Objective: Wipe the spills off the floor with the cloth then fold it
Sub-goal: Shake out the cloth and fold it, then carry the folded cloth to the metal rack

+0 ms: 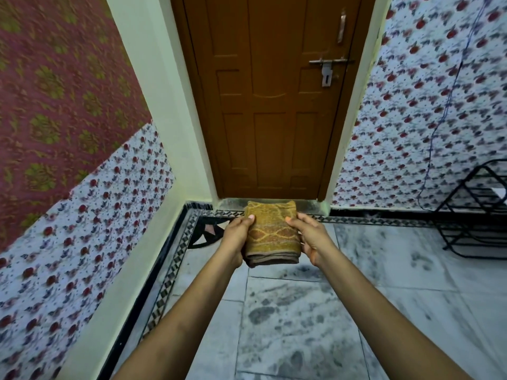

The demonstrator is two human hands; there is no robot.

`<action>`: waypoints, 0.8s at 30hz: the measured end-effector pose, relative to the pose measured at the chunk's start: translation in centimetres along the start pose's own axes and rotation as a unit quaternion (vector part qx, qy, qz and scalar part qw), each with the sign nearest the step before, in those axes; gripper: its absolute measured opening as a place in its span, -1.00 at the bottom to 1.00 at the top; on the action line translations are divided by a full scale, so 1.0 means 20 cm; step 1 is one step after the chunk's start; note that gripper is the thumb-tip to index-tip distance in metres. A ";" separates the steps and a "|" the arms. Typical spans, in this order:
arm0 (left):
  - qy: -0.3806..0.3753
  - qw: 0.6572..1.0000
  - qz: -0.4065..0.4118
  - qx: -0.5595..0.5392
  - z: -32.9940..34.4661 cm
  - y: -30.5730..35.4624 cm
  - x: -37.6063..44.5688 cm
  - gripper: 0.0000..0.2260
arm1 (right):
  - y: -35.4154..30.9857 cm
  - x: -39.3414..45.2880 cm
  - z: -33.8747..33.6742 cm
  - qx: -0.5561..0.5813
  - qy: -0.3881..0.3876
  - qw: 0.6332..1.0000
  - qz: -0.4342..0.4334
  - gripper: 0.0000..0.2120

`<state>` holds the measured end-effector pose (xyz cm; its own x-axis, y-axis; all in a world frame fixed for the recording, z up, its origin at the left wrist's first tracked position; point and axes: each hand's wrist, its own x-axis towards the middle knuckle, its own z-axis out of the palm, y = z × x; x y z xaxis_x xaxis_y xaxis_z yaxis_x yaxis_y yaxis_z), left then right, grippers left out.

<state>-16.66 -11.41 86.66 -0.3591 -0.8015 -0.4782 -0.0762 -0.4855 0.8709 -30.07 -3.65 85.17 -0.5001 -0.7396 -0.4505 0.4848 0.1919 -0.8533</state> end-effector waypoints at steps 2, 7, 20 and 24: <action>-0.011 1.000 0.001 -0.007 0.05 0.01 -0.01 -0.82 | -0.02 0.00 -0.05 0.020 0.004 1.000 -0.007 -0.67; -0.040 0.998 -0.011 -0.048 0.25 0.00 -0.06 -0.85 | -0.07 -0.02 -0.30 0.100 -0.030 0.994 0.023 -0.73; -0.085 0.996 -0.013 0.011 1.52 -0.30 -0.26 -0.85 | -0.38 -0.05 -1.56 0.039 0.005 0.999 -0.009 -0.49; -0.150 0.985 -0.029 0.077 1.93 -0.39 -0.31 -0.73 | -0.49 -0.07 -1.95 0.040 0.051 0.997 -0.033 -0.67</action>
<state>-49.72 10.73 87.26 -0.6066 -0.6234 -0.4934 -0.2366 -0.4510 0.8606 -62.19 20.66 83.98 -0.6017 -0.6784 -0.4215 0.5016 0.0897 -0.8605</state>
